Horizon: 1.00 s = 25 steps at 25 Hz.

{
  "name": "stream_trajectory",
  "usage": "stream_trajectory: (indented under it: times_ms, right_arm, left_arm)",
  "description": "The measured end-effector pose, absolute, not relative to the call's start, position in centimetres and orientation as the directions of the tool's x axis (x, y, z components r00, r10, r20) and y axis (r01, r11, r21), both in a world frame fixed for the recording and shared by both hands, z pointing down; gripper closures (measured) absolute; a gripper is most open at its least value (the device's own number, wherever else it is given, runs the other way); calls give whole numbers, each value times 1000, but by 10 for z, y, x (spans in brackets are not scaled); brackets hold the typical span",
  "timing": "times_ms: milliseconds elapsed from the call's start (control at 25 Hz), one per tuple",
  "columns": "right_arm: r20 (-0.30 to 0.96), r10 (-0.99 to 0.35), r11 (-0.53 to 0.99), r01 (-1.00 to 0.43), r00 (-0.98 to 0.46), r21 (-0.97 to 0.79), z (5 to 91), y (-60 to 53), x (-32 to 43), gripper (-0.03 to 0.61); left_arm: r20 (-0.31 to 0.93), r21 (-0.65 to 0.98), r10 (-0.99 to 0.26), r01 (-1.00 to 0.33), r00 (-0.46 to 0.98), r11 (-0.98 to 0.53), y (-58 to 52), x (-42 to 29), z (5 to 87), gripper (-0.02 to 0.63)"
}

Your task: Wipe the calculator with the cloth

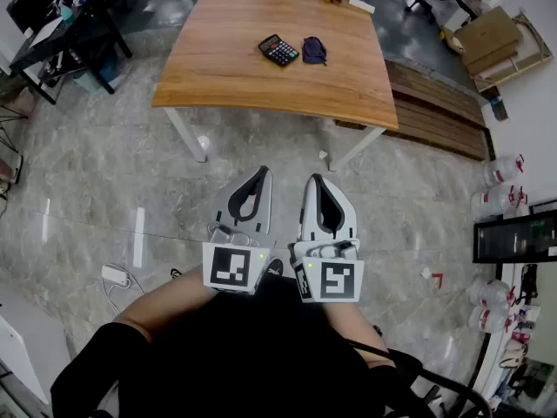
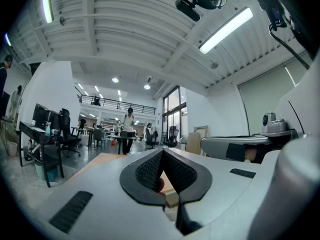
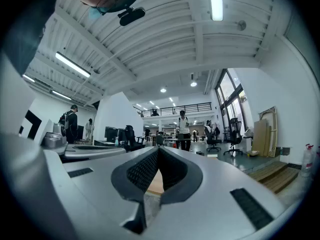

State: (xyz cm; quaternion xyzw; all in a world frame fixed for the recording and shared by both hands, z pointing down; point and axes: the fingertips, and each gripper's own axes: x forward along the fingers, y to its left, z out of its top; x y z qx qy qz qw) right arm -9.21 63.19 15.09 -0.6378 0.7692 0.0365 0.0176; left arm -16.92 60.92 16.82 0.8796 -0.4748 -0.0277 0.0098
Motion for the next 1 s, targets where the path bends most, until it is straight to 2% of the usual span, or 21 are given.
stream_trajectory:
  times_ms: [400,760,1000]
  right_arm:
    - [-80,-979,189,-982,-190,12,153,622,-59,563]
    - [-60,-973,227,-972,-223,-63,167,615,-5,563]
    - [-45,-975,221,-973,-218,-74,173,581,3,563]
  left_arm:
    - [-25,30,-842,-841,539,-539,602,-137,170,618]
    - [-5,36,-882,-881,472,-472,593,-115,183,618]
    - [23,32,-875,-875,484,-484,563,-106,191,618]
